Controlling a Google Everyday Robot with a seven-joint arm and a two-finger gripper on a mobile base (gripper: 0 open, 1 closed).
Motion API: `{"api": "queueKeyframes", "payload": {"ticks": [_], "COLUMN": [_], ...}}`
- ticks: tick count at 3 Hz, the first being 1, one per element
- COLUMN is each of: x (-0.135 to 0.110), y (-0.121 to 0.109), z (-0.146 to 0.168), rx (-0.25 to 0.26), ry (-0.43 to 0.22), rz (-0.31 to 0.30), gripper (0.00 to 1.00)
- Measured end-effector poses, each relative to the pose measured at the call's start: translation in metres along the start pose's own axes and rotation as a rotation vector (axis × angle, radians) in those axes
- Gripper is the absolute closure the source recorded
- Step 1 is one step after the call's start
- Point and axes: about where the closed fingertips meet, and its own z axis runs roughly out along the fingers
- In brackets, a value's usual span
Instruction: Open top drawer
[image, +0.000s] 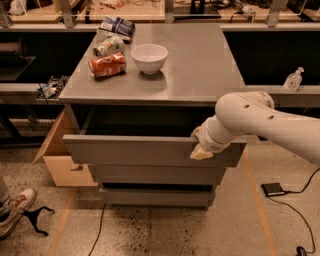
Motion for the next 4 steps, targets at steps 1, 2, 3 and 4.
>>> {"api": "queueKeyframes", "payload": {"ticks": [1, 2, 3, 4], "x": [-0.002, -0.005, -0.002, -0.002], "y": [-0.002, -0.004, 0.014, 0.014], "z": [-0.007, -0.016, -0.032, -0.032], "rx": [0.000, 0.000, -0.008, -0.008], "ry": [0.000, 0.000, 0.010, 0.010], "rz": [0.000, 0.000, 0.032, 0.032], "gripper": [0.88, 1.00, 1.00, 1.00]}}
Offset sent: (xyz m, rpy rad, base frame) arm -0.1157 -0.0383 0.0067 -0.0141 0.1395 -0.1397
